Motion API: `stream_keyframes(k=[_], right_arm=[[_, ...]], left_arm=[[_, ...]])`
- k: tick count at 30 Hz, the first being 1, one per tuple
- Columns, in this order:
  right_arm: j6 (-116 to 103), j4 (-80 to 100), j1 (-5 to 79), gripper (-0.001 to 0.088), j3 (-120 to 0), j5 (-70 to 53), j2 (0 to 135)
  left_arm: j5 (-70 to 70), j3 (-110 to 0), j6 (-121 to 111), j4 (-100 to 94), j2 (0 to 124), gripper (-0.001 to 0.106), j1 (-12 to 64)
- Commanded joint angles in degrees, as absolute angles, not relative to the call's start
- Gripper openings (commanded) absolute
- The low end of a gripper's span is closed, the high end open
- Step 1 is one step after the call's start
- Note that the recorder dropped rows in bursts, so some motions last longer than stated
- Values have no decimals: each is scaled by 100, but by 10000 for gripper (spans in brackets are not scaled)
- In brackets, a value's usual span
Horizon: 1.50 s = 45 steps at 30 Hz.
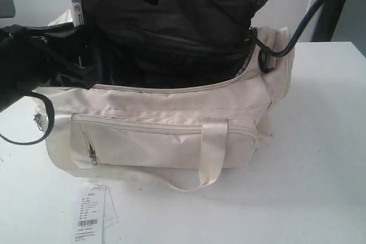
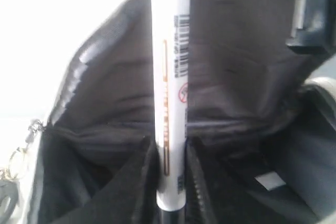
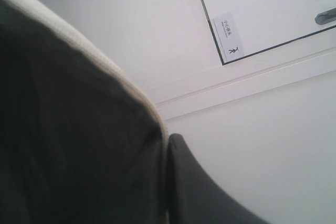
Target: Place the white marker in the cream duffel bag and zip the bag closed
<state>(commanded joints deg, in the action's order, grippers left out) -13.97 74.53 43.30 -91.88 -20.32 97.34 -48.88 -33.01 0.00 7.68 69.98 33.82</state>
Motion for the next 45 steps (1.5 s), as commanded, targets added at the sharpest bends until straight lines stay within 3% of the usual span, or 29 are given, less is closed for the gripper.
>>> stream_keyframes(k=[3, 5, 8, 10, 14, 19, 22, 23, 27, 45], right_arm=[[-1397, 7453, 4330, 0, -9188, -2032, 9734], [-1397, 7453, 4330, 0, -9188, -2021, 9734], [-1397, 7453, 4330, 0, -9188, -2021, 9734], [-1397, 7453, 4330, 0, -9188, -2021, 9734], [-1397, 7453, 4330, 0, -9188, -2032, 9734], [-1397, 7453, 4330, 0, -9188, -2032, 9734], [-1678, 7453, 4330, 0, -9188, -2032, 9734], [-1690, 7453, 4330, 0, -9188, -2032, 9734], [-1688, 7453, 4330, 0, -9188, -2020, 9734], [-1688, 7453, 4330, 0, -9188, -2034, 9734]], left_arm=[[-4775, -3840, 0, 768, 7518, 8, 3382], [-4442, -4121, 0, 768, 7732, 135, 3382], [-4099, -4335, 0, 768, 7936, 473, 3382], [-4099, -4346, 38, 768, 7937, 625, 3382], [-4059, -4346, 38, 768, 7937, 683, 3382], [-3761, -4346, 211, 768, 7927, 641, 3382], [-3445, -4346, 564, 768, 7927, 518, 3382], [-3098, -4346, 733, 768, 7861, 379, 3382], [-2480, -4346, 1141, 768, 7519, -5, 3382], [2249, -4346, 1409, 768, 5449, 3, 3382]])
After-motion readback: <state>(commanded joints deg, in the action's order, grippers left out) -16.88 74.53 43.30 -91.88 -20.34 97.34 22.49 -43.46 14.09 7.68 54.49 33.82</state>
